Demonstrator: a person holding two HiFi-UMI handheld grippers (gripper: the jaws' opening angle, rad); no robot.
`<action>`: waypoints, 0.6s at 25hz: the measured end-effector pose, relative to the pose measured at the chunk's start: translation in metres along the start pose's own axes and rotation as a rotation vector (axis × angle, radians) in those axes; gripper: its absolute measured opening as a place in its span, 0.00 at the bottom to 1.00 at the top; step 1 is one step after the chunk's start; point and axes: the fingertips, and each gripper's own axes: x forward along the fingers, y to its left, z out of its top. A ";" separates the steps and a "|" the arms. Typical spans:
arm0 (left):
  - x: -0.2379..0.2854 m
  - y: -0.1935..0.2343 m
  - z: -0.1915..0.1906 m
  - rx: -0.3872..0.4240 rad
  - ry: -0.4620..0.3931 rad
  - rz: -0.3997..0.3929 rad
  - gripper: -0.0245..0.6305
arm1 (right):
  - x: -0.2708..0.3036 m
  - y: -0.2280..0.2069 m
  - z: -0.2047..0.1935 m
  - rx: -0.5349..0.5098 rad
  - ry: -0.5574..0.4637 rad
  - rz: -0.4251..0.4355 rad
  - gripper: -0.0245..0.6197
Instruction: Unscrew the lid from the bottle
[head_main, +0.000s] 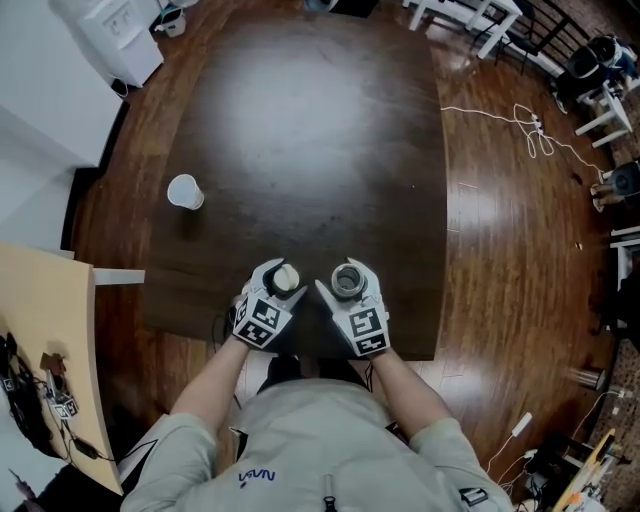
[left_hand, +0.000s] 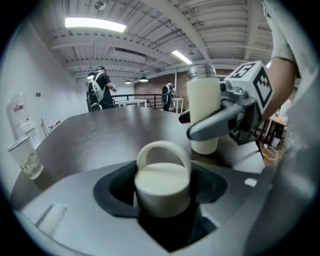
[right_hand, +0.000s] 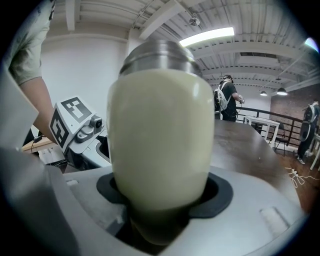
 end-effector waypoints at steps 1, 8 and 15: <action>0.000 0.000 -0.004 0.003 0.013 -0.003 0.50 | -0.001 0.001 0.000 -0.006 -0.002 0.001 0.50; 0.002 -0.004 -0.011 0.041 0.080 -0.040 0.51 | -0.011 0.003 -0.011 0.001 0.006 0.001 0.50; 0.003 -0.002 -0.015 0.024 0.101 -0.060 0.53 | -0.015 0.010 -0.025 0.005 0.048 0.016 0.51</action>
